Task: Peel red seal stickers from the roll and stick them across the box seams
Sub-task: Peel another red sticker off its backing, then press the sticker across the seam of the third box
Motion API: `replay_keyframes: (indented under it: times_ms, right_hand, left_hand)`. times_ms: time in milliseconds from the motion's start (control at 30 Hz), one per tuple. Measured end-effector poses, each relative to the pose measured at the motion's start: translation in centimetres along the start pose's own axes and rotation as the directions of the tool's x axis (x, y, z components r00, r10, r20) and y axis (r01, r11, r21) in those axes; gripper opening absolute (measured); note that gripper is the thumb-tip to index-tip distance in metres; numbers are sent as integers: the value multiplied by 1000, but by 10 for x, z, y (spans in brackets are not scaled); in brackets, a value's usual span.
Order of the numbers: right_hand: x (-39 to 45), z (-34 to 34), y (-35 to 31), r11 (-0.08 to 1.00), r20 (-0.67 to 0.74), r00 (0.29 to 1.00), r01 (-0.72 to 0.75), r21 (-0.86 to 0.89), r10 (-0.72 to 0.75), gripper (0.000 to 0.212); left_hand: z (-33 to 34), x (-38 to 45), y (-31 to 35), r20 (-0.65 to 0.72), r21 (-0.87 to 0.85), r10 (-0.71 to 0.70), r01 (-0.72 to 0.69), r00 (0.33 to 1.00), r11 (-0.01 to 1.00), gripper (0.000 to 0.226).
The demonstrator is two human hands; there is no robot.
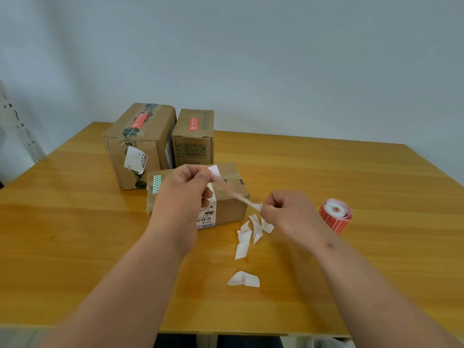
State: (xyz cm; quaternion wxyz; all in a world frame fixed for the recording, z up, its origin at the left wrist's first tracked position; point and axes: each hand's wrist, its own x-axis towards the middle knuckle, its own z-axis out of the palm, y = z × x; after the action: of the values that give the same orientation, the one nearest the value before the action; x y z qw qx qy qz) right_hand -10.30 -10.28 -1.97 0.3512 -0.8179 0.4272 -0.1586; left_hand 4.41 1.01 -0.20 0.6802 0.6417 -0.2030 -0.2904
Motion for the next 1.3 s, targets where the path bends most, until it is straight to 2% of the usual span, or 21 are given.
replay_keyframes:
  times_ms: [100, 200, 300, 367, 433, 467, 533, 567, 633, 733, 867, 1000, 1067, 1167, 1233, 1300]
  right_hand:
    - [3, 0, 9, 973, -11, 997, -80, -217, 79, 14]
    - [3, 0, 9, 910, -41, 994, -105, -400, 96, 13]
    - [4, -2, 4, 907, -87, 994, -100, -409, 70, 12]
    - [4, -2, -1, 967, -94, 995, -56, -249, 33, 10]
    - [1, -2, -11, 999, -89, 996, -23, 36, 26, 9]
    - [0, -2, -17, 975, -52, 997, -49, 218, 61, 11]
    - [-2, -2, -29, 830, 126, 984, -171, 531, 123, 19]
    - [-3, -2, -33, 763, 212, 970, -226, 605, 120, 25]
    - [-2, -1, -39, 719, 293, 954, -243, 651, 58, 21]
    - [1, -1, -42, 693, 234, 972, -165, 702, -5, 9]
    - [2, 1, -46, 745, 80, 996, -25, 666, -38, 15]
    - [1, 6, -52, 862, -74, 991, 131, 490, -108, 18]
    - [0, 6, -54, 889, -108, 985, 171, 425, -138, 18]
    - [0, 6, -54, 901, -108, 980, 197, 388, -167, 15]
    - [-1, 6, -56, 907, -98, 980, 199, 370, -175, 11]
    - [-1, 7, -58, 925, -93, 981, 189, 329, -168, 5]
  left_hand:
    - [-4, 2, 2, 23, -95, 1, 1, 1000, 995, 18]
    - [-6, -2, 6, 99, -182, 23, -4, 995, 983, 16]
    - [-8, -4, 5, 168, -200, 54, -20, 984, 980, 16]
    - [-9, -5, 3, 206, -179, 83, -46, 975, 983, 17]
    - [-10, -5, 2, 234, -164, 108, -70, 966, 984, 18]
    - [-10, -5, 1, 251, -161, 118, -79, 961, 984, 18]
    - [-11, -5, 0, 287, -163, 140, -96, 948, 982, 17]
    - [-12, -5, 0, 303, -162, 152, -106, 941, 981, 17]
    - [-14, -4, 0, 336, -161, 171, -122, 926, 979, 19]
    - [-19, -3, 0, 373, -163, 179, -125, 910, 979, 23]
    - [-24, -1, -1, 315, -198, 127, -65, 941, 978, 30]
    - [-24, -2, 2, 228, -248, 25, 34, 973, 968, 36]
    - [-26, -2, 3, 203, -142, 7, 22, 979, 990, 43]
    - [-29, -4, 6, 217, 127, 78, -108, 973, 986, 18]
    - [-30, -3, 7, 185, 170, 94, -126, 978, 977, 5]
    - [-32, -1, 6, 134, 213, 113, -140, 984, 967, 5]
